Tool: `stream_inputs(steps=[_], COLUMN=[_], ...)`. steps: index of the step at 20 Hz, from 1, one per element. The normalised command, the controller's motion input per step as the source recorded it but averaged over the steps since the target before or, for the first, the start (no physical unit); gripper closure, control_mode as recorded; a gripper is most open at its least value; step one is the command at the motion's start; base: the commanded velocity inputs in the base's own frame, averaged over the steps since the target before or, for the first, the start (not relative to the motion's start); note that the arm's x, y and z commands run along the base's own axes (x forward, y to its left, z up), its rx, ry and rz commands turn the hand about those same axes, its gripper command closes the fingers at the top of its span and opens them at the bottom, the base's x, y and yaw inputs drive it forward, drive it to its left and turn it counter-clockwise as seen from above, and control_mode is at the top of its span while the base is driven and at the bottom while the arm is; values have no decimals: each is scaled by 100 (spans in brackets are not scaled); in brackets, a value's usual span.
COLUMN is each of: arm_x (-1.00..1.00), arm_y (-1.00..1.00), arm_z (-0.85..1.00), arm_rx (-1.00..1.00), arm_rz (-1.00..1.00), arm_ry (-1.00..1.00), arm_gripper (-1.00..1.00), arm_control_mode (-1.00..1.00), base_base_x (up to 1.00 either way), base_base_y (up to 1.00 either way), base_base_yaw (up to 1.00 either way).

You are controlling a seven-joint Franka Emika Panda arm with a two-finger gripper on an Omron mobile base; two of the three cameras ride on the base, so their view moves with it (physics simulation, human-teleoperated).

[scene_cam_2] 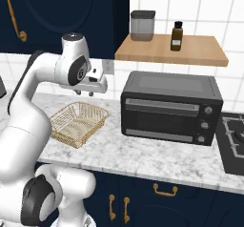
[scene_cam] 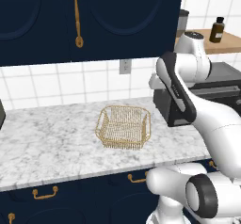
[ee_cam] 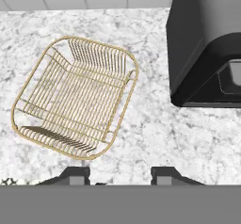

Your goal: Open the cabinet, pick up the bread from the cabinet and place it in the basket. Then move the basket to the dining counter.

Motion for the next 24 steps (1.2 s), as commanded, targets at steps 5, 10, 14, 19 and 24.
stream_inputs(steps=[5,10,14,19,24], arm_x=[-37,-66,-30,-8,0], arm_y=[4,29,56,50,55], arm_z=[0,25,65,74,78], arm_rx=[-1,0,0,0,0], arm_rz=[2,1,0,0,0], arm_ry=[-6,-27,-32,-14,-7], arm_gripper=[-100,-100,-100,-100,-100], arm_control_mode=[-100,-100,-100,-100,-100], base_base_x=[0,0,0,0,0], base_base_y=[0,0,0,0,0], base_base_yaw=[0,0,0,0,0])
